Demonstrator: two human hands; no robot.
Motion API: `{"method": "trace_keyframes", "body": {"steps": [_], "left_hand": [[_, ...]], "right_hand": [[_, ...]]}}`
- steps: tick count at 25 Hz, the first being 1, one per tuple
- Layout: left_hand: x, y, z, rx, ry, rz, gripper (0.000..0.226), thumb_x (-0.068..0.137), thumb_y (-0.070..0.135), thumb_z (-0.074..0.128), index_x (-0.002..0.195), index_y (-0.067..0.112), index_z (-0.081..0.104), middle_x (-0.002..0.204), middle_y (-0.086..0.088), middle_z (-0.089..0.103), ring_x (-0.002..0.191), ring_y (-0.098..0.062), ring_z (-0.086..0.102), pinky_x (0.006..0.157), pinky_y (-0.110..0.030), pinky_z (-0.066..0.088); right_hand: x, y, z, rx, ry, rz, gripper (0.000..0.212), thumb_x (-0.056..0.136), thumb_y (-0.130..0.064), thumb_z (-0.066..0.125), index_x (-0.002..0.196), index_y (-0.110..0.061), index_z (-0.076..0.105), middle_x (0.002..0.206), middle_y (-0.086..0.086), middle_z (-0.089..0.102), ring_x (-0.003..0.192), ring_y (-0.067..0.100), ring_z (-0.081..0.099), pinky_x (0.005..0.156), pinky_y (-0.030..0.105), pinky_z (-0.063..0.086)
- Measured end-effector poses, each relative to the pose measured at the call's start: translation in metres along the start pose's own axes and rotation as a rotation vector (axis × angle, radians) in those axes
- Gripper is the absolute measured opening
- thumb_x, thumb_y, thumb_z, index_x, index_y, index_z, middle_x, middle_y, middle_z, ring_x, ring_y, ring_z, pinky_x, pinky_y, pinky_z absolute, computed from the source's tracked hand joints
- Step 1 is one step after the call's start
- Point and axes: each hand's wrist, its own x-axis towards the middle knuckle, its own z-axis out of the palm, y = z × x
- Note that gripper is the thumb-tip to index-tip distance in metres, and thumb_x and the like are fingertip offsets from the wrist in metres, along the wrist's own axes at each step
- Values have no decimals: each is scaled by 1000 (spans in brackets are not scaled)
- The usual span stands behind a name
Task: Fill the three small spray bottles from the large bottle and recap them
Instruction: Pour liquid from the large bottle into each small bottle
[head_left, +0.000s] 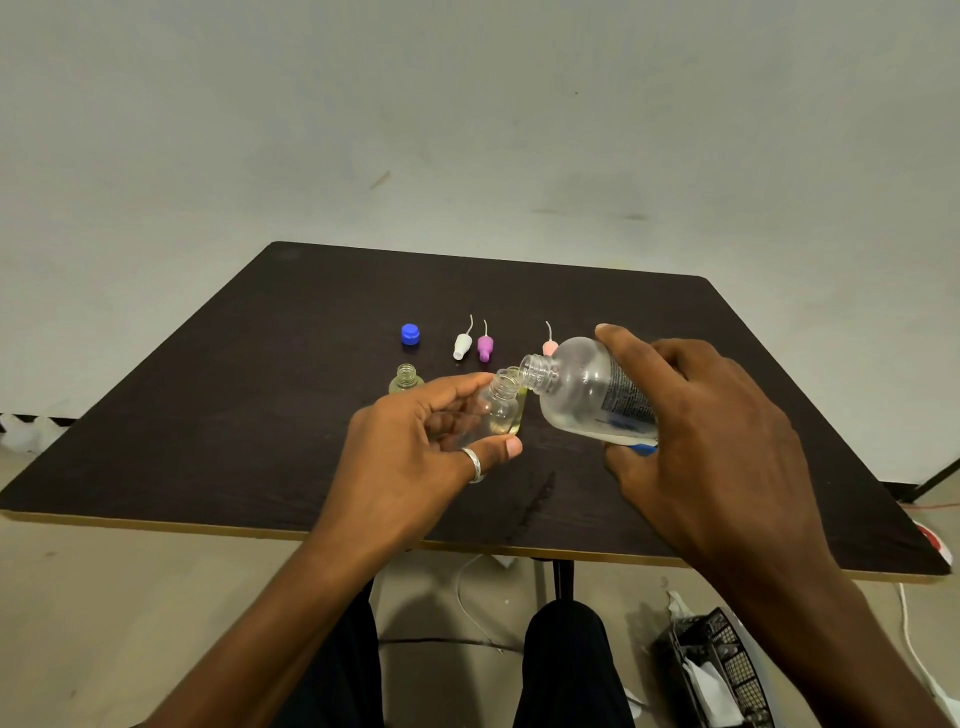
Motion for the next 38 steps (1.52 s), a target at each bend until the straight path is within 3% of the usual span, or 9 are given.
{"method": "trace_keyframes", "body": {"steps": [9, 24, 29, 38], "left_hand": [[0, -3, 2, 8, -13, 0, 61, 68, 31, 87, 125, 33, 65, 97, 31, 66, 93, 18, 63, 77, -1, 47], [-1, -1, 2, -5, -19, -7, 58, 69, 28, 87, 114, 49, 58, 87, 38, 63, 90, 18, 64, 77, -1, 47], [-2, -2, 2, -6, -24, -9, 57, 70, 28, 87, 123, 35, 66, 93, 33, 67, 91, 15, 66, 80, -4, 49], [-2, -1, 4, 2, -23, -7, 57, 71, 28, 86, 124, 35, 66, 97, 29, 69, 94, 15, 66, 83, -5, 49]], "right_hand": [[-1, 1, 0, -57, 46, -24, 92, 58, -24, 89, 140, -26, 48, 117, 9, 62, 102, 29, 59, 73, 37, 53], [1, 2, 0, -90, 78, -53, 93, 54, -22, 91, 138, -22, 51, 117, 13, 62, 103, 34, 59, 76, 42, 54], [1, 3, 2, -89, 98, -67, 92, 51, -20, 93, 136, -19, 54, 115, 16, 63, 101, 36, 60, 75, 43, 54], [0, 3, 2, -90, 96, -71, 91, 53, -19, 92, 136, -20, 53, 117, 16, 62, 104, 37, 59, 77, 45, 54]]}}
